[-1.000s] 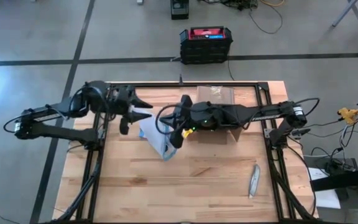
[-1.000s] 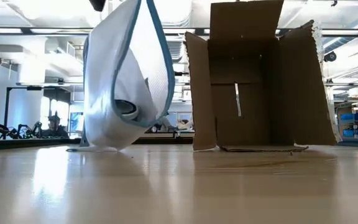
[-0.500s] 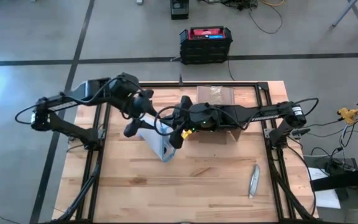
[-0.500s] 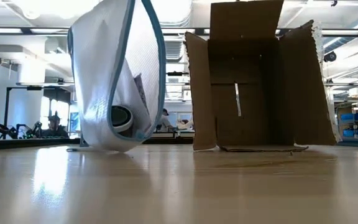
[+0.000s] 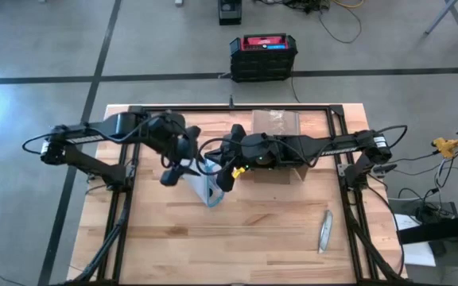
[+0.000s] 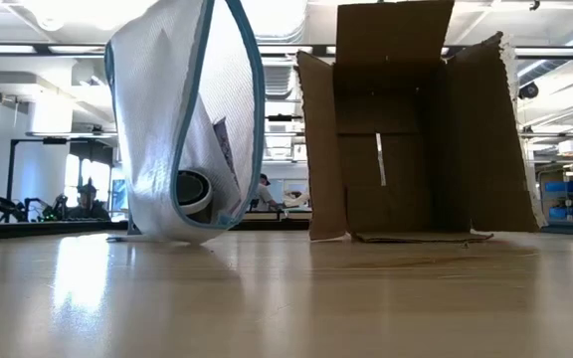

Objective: Pack items into zip bag
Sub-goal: Close the blue transparent zip bag

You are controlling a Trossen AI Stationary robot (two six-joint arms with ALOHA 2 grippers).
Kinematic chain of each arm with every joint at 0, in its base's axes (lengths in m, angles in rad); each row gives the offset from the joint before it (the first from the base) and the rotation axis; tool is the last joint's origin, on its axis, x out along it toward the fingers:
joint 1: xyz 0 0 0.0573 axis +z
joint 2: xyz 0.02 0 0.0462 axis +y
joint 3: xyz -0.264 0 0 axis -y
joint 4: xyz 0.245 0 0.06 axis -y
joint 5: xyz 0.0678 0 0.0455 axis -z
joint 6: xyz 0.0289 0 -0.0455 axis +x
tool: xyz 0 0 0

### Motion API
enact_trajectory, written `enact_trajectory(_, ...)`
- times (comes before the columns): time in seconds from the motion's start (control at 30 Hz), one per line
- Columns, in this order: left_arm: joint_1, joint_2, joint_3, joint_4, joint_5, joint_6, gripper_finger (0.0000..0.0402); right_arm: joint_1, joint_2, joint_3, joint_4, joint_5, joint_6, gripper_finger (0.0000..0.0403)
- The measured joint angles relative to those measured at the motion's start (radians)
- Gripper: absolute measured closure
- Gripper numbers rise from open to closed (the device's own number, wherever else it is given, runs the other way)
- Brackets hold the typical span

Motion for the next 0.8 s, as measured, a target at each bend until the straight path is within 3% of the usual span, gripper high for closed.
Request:
enact_trajectory(0.17,-0.009,0.013,-0.03,0.022,-0.126,-0.014,0.0222,0.001,0.0,0.0,-0.001,0.0,0.0,0.0403)
enact_trajectory(0.27,-0.009,0.013,-0.037,0.034,-0.135,-0.028,0.0238,0.003,0.0,0.0,-0.002,0.0,0.0,0.0403)
enact_trajectory(0.37,-0.009,0.013,-0.036,0.048,-0.132,-0.044,0.0281,0.002,0.0,0.0,-0.017,0.001,0.008,0.0403)
enact_trajectory(0.53,-0.009,0.008,-0.008,0.04,-0.118,-0.057,0.0388,0.005,0.0,0.0,-0.11,0.024,0.038,0.0403)
enact_trajectory(0.8,-0.006,-0.023,0.069,-0.07,-0.138,-0.064,0.0401,0.02,-0.023,0.0,-0.304,0.095,0.096,0.0403)
